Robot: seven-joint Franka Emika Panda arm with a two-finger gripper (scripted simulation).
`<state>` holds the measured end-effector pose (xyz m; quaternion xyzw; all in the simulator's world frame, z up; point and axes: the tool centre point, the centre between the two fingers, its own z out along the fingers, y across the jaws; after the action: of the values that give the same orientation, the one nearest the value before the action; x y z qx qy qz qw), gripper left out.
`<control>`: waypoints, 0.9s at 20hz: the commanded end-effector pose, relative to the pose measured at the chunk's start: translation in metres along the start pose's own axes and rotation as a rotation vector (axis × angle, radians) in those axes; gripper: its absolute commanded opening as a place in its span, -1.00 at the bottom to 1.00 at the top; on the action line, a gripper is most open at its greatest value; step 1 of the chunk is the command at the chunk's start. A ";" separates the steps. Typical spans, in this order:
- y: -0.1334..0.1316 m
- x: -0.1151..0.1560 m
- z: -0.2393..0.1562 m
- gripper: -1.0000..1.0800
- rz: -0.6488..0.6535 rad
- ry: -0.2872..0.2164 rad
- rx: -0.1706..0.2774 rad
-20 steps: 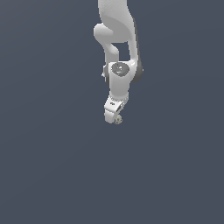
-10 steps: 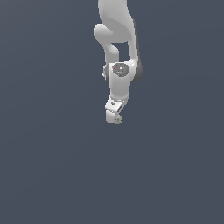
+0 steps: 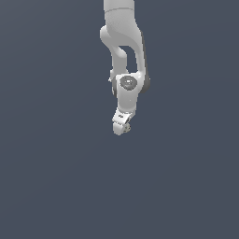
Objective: Pick up the object and move it to a goal position.
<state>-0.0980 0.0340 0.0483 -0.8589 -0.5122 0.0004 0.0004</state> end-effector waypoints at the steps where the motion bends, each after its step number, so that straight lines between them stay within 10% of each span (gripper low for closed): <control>1: 0.000 0.000 0.008 0.92 -0.001 0.000 -0.001; 5: 0.000 0.000 0.012 0.92 -0.001 0.000 -0.001; 6: 0.000 0.000 0.012 -1.00 -0.001 0.000 -0.001; 18: 0.001 0.000 0.010 -1.00 -0.001 0.001 -0.003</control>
<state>-0.0972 0.0337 0.0375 -0.8587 -0.5125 -0.0003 -0.0004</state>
